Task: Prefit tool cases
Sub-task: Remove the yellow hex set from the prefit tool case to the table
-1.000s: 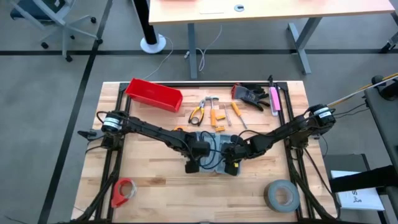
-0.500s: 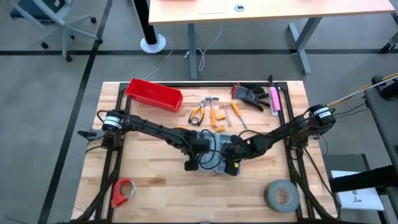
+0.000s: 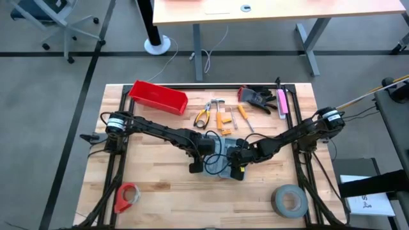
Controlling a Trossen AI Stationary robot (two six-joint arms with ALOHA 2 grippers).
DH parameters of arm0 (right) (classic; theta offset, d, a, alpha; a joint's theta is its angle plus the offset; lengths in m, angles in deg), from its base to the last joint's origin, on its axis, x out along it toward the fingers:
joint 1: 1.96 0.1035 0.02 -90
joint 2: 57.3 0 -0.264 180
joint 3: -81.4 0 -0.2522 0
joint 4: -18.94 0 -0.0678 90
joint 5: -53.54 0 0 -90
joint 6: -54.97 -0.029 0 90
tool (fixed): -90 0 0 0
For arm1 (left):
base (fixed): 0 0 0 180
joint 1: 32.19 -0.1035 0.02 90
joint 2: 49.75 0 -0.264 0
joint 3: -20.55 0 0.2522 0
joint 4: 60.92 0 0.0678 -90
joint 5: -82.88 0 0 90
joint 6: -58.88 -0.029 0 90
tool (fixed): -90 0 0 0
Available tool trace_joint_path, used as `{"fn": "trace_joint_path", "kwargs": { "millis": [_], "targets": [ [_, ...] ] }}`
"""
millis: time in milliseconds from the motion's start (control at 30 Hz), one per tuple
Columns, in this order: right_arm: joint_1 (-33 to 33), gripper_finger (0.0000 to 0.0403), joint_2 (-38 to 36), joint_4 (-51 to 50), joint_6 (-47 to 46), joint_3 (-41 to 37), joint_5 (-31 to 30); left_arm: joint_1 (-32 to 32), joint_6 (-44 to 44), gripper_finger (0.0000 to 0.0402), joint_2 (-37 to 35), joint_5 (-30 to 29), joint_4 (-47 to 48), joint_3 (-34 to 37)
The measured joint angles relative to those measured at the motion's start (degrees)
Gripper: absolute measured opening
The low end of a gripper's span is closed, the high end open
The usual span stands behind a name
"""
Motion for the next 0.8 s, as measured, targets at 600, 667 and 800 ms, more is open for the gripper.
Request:
{"fn": "trace_joint_path", "kwargs": {
  "millis": [600,667,800],
  "targets": [
    [-0.37,0.0183,0.00,0.00,0.55,0.00,0.03,0.05,-0.26,0.0324,1.95,1.21,-2.11,0.13],
    [-0.35,0.0183,0.00,-0.02,0.57,0.00,0.04,0.19,-0.25,0.0308,1.97,0.81,-2.57,0.34],
    [-0.35,0.0183,0.00,-0.04,0.57,-0.04,0.14,0.52,-0.13,0.0271,1.99,0.78,-3.24,0.64]
  ]
}}
